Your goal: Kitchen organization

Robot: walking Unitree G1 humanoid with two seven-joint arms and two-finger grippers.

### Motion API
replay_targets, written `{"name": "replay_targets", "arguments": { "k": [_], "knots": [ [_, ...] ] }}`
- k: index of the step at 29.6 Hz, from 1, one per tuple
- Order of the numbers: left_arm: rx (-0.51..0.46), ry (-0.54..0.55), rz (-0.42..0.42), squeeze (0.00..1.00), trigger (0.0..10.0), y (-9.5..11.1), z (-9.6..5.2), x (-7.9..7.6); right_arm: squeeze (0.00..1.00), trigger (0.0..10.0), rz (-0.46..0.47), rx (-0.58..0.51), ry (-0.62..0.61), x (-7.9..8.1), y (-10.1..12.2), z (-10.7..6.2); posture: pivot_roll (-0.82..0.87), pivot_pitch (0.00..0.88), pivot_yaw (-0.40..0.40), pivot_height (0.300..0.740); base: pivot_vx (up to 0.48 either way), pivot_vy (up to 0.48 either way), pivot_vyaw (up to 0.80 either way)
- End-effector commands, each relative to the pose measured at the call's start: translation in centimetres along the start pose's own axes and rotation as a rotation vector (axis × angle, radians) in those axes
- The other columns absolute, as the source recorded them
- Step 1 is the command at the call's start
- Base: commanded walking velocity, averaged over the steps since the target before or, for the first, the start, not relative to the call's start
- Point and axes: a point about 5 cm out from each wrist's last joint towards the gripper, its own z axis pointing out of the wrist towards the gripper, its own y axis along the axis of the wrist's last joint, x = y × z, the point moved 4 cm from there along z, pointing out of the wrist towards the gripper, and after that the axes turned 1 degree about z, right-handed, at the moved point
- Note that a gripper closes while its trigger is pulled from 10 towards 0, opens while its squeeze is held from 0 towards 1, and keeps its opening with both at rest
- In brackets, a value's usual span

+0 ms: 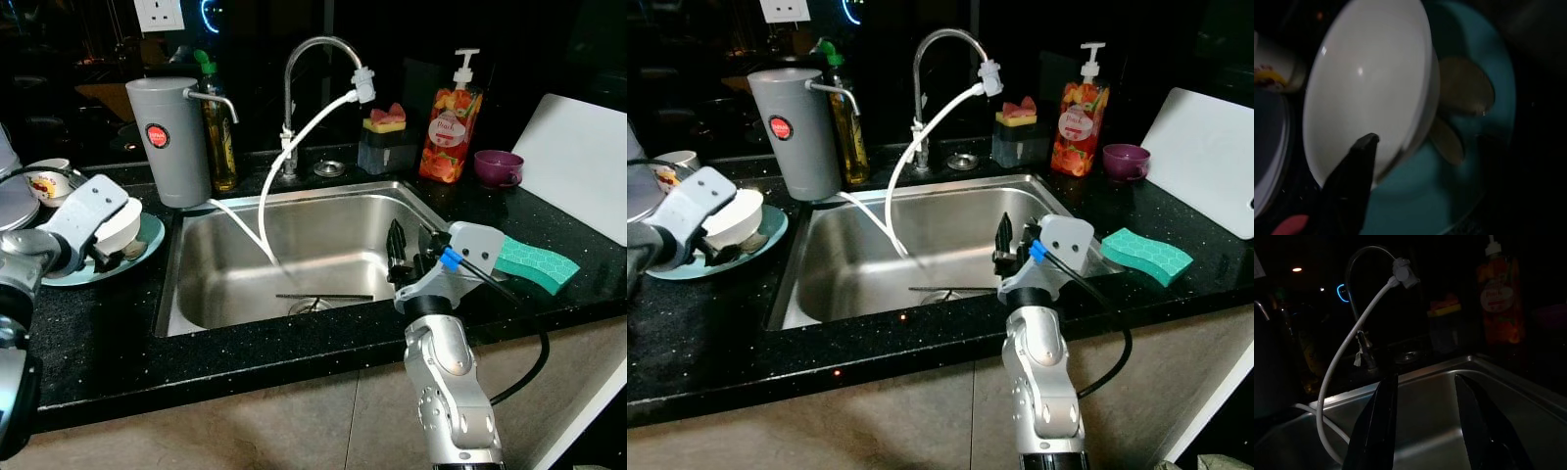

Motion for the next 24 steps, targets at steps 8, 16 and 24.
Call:
{"name": "replay_targets", "arguments": {
  "k": [8, 16, 24],
  "knots": [
    [0.039, 0.052, 0.115, 0.0, 0.0, -0.9, 0.6, -0.7, 0.0, 10.0, 0.005, -0.008, 0.006, 0.2, 0.3, 0.0, 0.18, 0.086, 0.039, 0.74, 0.0, 0.0, 0.0],
    [-0.128, 0.323, 0.515, 0.0, 10.0, 3.9, -0.1, 1.5, 0.0, 10.0, 0.004, -0.008, 0.003, 0.1, 0.4, -0.1, 0.18, 0.09, 0.035, 0.74, 0.0, 0.0, 0.0],
    [-0.593, 0.262, 0.801, 0.0, 10.0, 12.7, -2.0, -2.2, 0.0, 10.0, 0.008, -0.024, 0.03, 0.5, 1.0, 0.5, 0.18, 0.091, 0.024, 0.74, 0.0, 0.0, 0.0]
  ]
}}
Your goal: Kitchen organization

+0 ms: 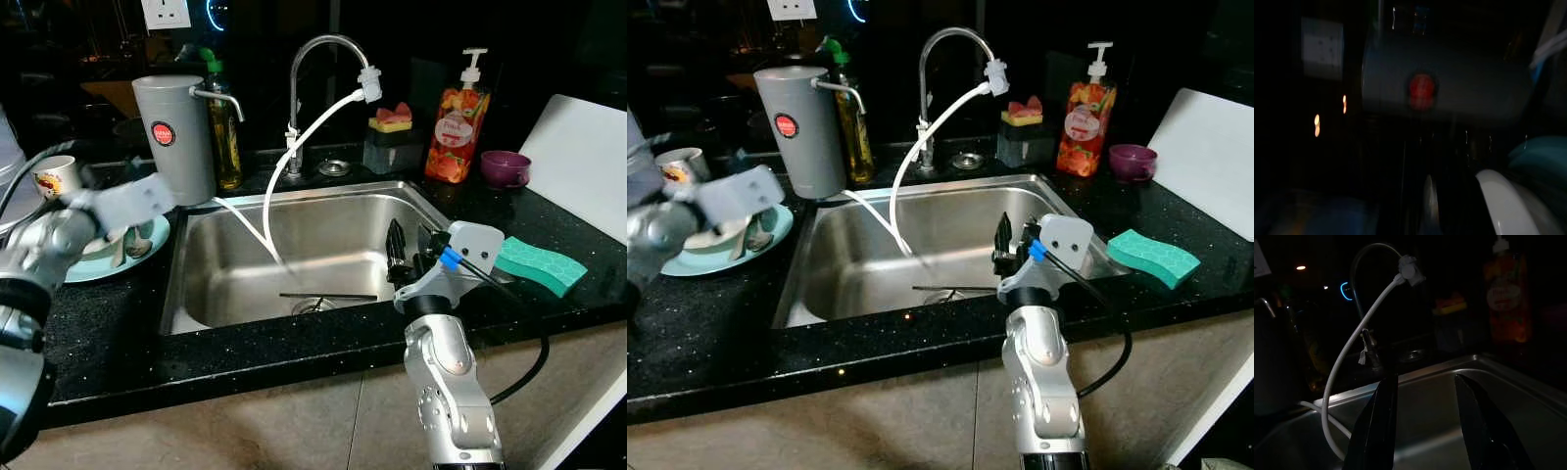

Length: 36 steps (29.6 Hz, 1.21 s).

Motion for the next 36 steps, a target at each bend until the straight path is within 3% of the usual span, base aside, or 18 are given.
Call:
{"name": "replay_targets", "arguments": {
  "k": [1, 2, 6, 9, 11, 12, 13, 14, 16, 20, 21, 23, 24, 27, 28, 30, 32, 36],
  "knots": [
    [-0.162, -0.085, 0.087, 0.0, 10.0, 2.6, 0.0, -1.1, 0.0, 10.0, 0.013, -0.025, 0.028, 0.5, 0.9, 0.4, 0.18, 0.093, 0.023, 0.74, 0.0, 0.0, 0.0],
    [-0.235, -0.088, 0.1, 0.0, 10.0, 3.9, -0.1, -1.1, 0.0, 10.0, 0.017, -0.029, 0.043, 0.8, 1.1, 0.6, 0.18, 0.093, 0.023, 0.74, 0.0, 0.0, 0.0],
    [-0.301, -0.103, 0.058, 0.0, 10.0, 5.3, -0.2, -1.2, 0.0, 10.0, 0.022, -0.036, 0.077, 1.4, 1.4, 0.6, 0.18, 0.093, 0.023, 0.74, 0.0, 0.0, 0.0],
    [-0.275, -0.114, -0.003, 0.0, 10.0, 5.0, 0.0, -1.3, 0.0, 10.0, 0.024, -0.037, 0.087, 1.6, 1.5, 0.7, 0.17, 0.09, 0.018, 0.74, 0.0, 0.0, 0.0],
    [-0.195, -0.119, -0.053, 0.0, 10.0, 3.7, 0.3, -1.3, 0.0, 10.0, 0.025, -0.035, 0.088, 1.6, 1.5, 0.6, 0.18, 0.09, 0.014, 0.74, 0.0, 0.0, 0.0],
    [-0.103, -0.135, -0.076, 0.2, 10.0, 2.0, 0.3, -1.6, 0.0, 10.0, 0.025, -0.033, 0.09, 1.6, 1.4, 0.6, 0.18, 0.09, 0.012, 0.74, 0.0, 0.0, 0.0],
    [0.021, -0.167, -0.098, 1.0, 10.0, -0.2, -0.1, -2.2, 0.0, 10.0, 0.026, -0.032, 0.092, 1.7, 1.4, 0.6, 0.18, 0.089, 0.014, 0.74, 0.0, 0.0, 0.0],
    [0.021, -0.167, -0.098, 1.0, 10.0, -0.2, -0.1, -2.2, 0.0, 10.0, 0.026, -0.032, 0.092, 1.7, 1.4, 0.6, 0.18, 0.089, 0.014, 0.74, 0.0, 0.0, 0.0],
    [0.234, -0.222, -0.137, 1.0, 10.0, -4.3, -1.5, -3.3, 0.0, 10.0, 0.027, -0.032, 0.092, 1.7, 1.4, 0.6, 0.18, 0.089, 0.02, 0.74, 0.0, 0.0, 0.0],
    [0.354, -0.243, -0.181, 1.0, 10.0, -6.4, -2.6, -3.9, 0.0, 10.0, 0.03, -0.034, 0.088, 1.6, 1.4, 0.6, 0.18, 0.089, 0.02, 0.74, 0.0, 0.0, 0.0],
    [0.433, -0.239, -0.266, 1.0, 10.0, -7.7, -3.4, -4.2, 0.0, 10.0, 0.031, -0.033, 0.088, 1.6, 1.4, 0.6, 0.18, 0.091, 0.022, 0.74, 0.0, 0.0, 0.0],
    [0.455, -0.237, -0.303, 1.0, 10.0, -8.0, -3.7, -4.4, 0.0, 10.0, 0.032, -0.032, 0.088, 1.6, 1.4, 0.5, 0.18, 0.091, 0.022, 0.74, 0.0, 0.0, 0.0],
    [0.474, -0.246, -0.387, 1.0, 10.0, -8.3, -3.9, -4.9, 0.0, 10.0, 0.031, -0.03, 0.086, 1.6, 1.3, 0.5, 0.18, 0.091, 0.024, 0.74, 0.0, 0.0, 0.0],
    [0.455, -0.296, -0.387, 0.98, 10.0, -7.9, -4.0, -5.7, 0.0, 10.0, 0.031, -0.029, 0.085, 1.5, 1.3, 0.4, 0.18, 0.095, 0.023, 0.74, 0.0, 0.0, 0.0],
    [0.441, -0.307, -0.327, 0.0, 10.0, -7.8, -3.9, -5.7, 0.0, 10.0, 0.031, -0.028, 0.084, 1.5, 1.3, 0.4, 0.18, 0.095, 0.023, 0.74, 0.0, 0.0, 0.0],
    [0.43, -0.313, -0.282, 0.0, 10.0, -7.7, -3.9, -5.6, 0.0, 10.0, 0.032, -0.029, 0.084, 1.5, 1.3, 0.4, 0.18, 0.1, 0.02, 0.74, 0.0, 0.0, 0.0],
    [0.379, -0.339, -0.158, 0.0, 10.0, -7.1, -3.6, -5.4, 0.0, 10.0, 0.032, -0.027, 0.085, 1.5, 1.3, 0.3, 0.18, 0.103, 0.02, 0.74, 0.0, 0.0, 0.0],
    [0.294, -0.358, -0.139, 0.0, 10.0, -5.9, -3.4, -4.5, 0.0, 10.0, 0.032, -0.019, 0.09, 1.7, 1.1, 0.2, 0.17, 0.105, 0.021, 0.74, 0.0, 0.0, 0.0]
  ]
}}
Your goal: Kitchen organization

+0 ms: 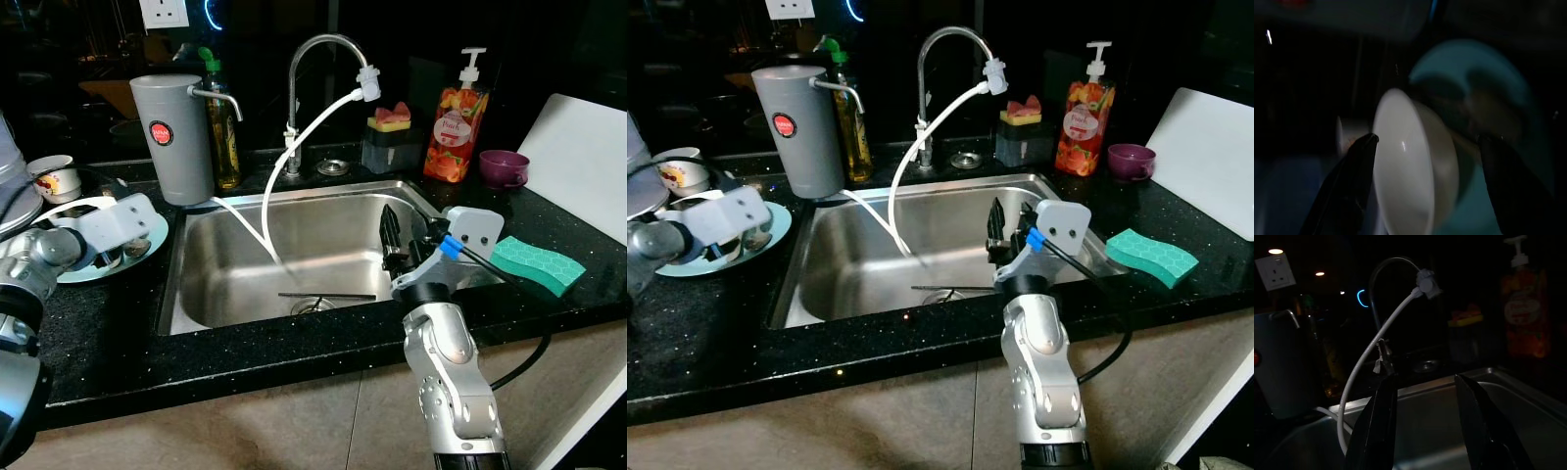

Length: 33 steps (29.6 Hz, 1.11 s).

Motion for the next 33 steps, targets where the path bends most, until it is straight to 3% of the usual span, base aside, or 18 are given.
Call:
{"name": "replay_targets", "arguments": {
  "k": [1, 5, 8, 11, 13, 16, 18, 19, 20, 22, 23, 26, 27, 28, 33],
  "knots": [
    [-0.003, -0.016, 0.02, 0.0, 10.0, -0.4, -0.5, 0.3, 0.0, 10.0, 0.009, 0.003, 0.013, 0.4, 0.0, -0.2, 0.17, 0.105, 0.021, 0.74, 0.0, 0.0, 0.0],
    [-0.059, -0.067, -0.002, 0.0, 10.0, 0.2, -1.1, -0.3, 0.0, 10.0, 0.011, 0.012, 0.02, 0.5, -0.1, -0.3, 0.17, 0.109, 0.016, 0.74, 0.0, 0.0, 0.0],
    [-0.084, -0.115, -0.023, 0.0, 10.0, 0.5, -1.4, -1.9, 0.0, 10.0, 0.01, 0.019, 0.027, 0.6, -0.2, -0.4, 0.17, 0.111, 0.006, 0.74, 0.0, 0.0, 0.0],
    [-0.071, -0.131, -0.031, 0.0, 10.0, 0.2, -1.3, -2.7, 0.0, 10.0, 0.011, 0.019, 0.029, 0.7, -0.3, -0.3, 0.17, 0.112, 0.005, 0.74, 0.0, 0.0, 0.0],
    [-0.038, -0.158, -0.03, 0.0, 10.0, -0.5, -1.3, -4.3, 0.0, 10.0, 0.011, 0.019, 0.032, 0.7, -0.2, -0.3, 0.17, 0.111, 0.004, 0.74, 0.0, 0.0, 0.0],
    [-0.024, -0.167, -0.022, 0.0, 9.9, -0.7, -1.3, -4.8, 0.0, 10.0, 0.011, 0.019, 0.033, 0.8, -0.2, -0.3, 0.17, 0.111, 0.004, 0.74, 0.0, 0.0, 0.0],
    [0.001, -0.179, -0.026, 0.0, 8.5, -1.1, -1.4, -5.6, 0.0, 10.0, 0.009, 0.022, 0.033, 0.7, -0.2, -0.3, 0.16, 0.108, 0.002, 0.74, 0.0, 0.0, 0.0],
    [0.008, -0.182, -0.028, 0.0, 8.5, -1.2, -1.5, -5.8, 0.0, 10.0, 0.009, 0.023, 0.033, 0.7, -0.2, -0.4, 0.16, 0.108, 0.002, 0.74, 0.0, 0.0, 0.0],
    [0.014, -0.186, -0.034, 0.0, 7.2, -1.3, -1.5, -6.0, 0.0, 10.0, 0.009, 0.023, 0.034, 0.7, -0.2, -0.4, 0.16, 0.108, 0.002, 0.74, 0.0, 0.0, 0.0],
    [0.02, -0.196, -0.041, 0.0, 7.0, -1.3, -1.7, -6.5, 0.0, 10.0, 0.008, 0.024, 0.035, 0.7, -0.2, -0.4, 0.16, 0.108, 0.002, 0.74, 0.0, 0.0, 0.0],
    [0.032, -0.199, -0.037, 0.0, 4.9, -1.6, -1.7, -6.7, 0.0, 10.0, 0.008, 0.024, 0.035, 0.6, -0.2, -0.4, 0.16, 0.107, 0.001, 0.74, 0.0, 0.0, 0.0],
    [0.074, -0.188, -0.01, 0.0, 3.4, -2.5, -1.8, -6.9, 0.0, 10.0, 0.009, 0.023, 0.035, 0.7, -0.2, -0.4, 0.16, 0.108, -0.002, 0.74, 0.0, 0.0, 0.0],
    [0.074, -0.188, -0.01, 0.0, 3.4, -2.5, -1.8, -6.9, 0.0, 10.0, 0.009, 0.023, 0.035, 0.7, -0.2, -0.4, 0.16, 0.108, -0.002, 0.74, 0.0, 0.0, 0.0],
    [0.094, -0.178, -0.005, 0.0, 0.7, -2.9, -1.8, -7.0, 0.0, 10.0, 0.01, 0.023, 0.037, 0.7, -0.2, -0.4, 0.16, 0.109, -0.004, 0.74, 0.0, 0.0, 0.0],
    [0.119, -0.167, -0.002, 0.0, 0.0, -3.3, -1.7, -7.3, 0.0, 10.0, 0.011, 0.025, 0.041, 0.8, -0.2, -0.3, 0.16, 0.112, -0.009, 0.74, 0.0, 0.0, 0.0]
  ]
}}
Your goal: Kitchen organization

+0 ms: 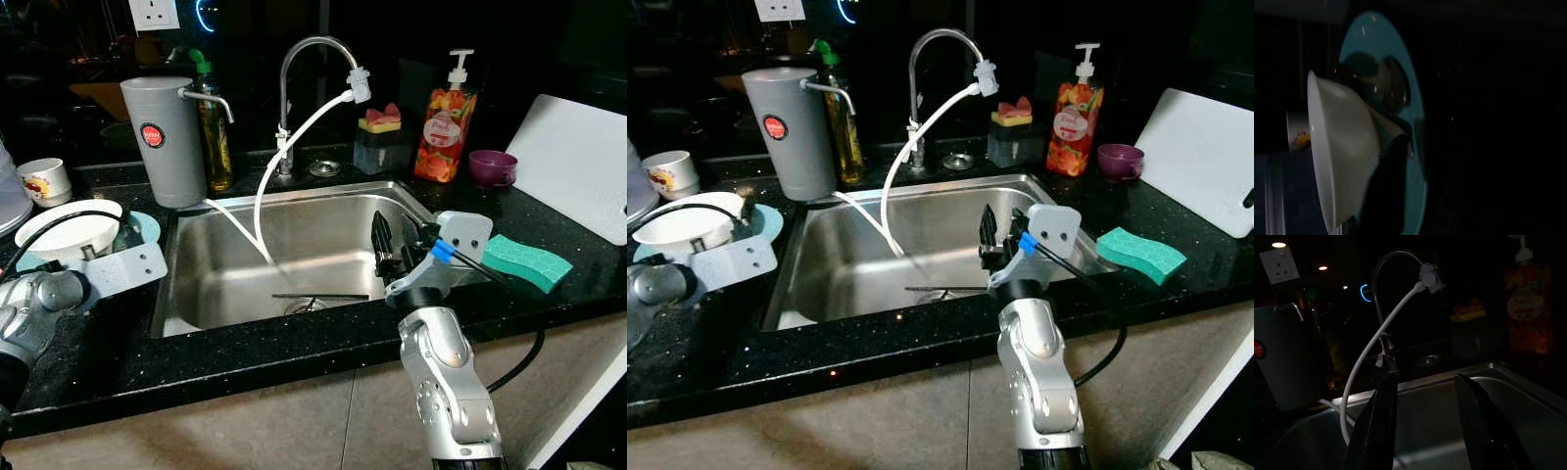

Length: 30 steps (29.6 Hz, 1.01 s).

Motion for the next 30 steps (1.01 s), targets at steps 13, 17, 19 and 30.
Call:
{"name": "replay_targets", "arguments": {
  "k": [13, 17, 19, 30],
  "knots": [
    [0.117, 0.015, 0.031, 0.0, 4.0, -1.7, 0.6, -0.8, 0.0, 10.0, 0.006, -0.003, 0.017, 0.3, 0.4, 0.1, 0.16, 0.119, -0.019, 0.74, 0.0, 0.0, 0.0],
    [0.118, 0.005, 0.01, 0.0, 3.6, -1.7, 0.6, -1.0, 0.0, 10.0, 0.007, -0.004, 0.017, 0.4, 0.4, 0.1, 0.15, 0.121, -0.022, 0.74, 0.0, 0.0, 0.0],
    [0.119, -0.002, -0.011, 0.0, 5.3, -1.8, 0.6, -1.1, 0.0, 10.0, 0.007, -0.003, 0.017, 0.3, 0.4, 0.1, 0.16, 0.123, -0.025, 0.74, 0.0, 0.0, 0.0],
    [0.094, -0.03, -0.052, 0.0, 10.0, -1.2, 0.5, -0.1, 0.0, 10.0, 0.011, -0.002, 0.022, 0.5, 0.3, 0.3, 0.16, 0.122, -0.026, 0.74, 0.0, 0.0, 0.0]
  ]
}}
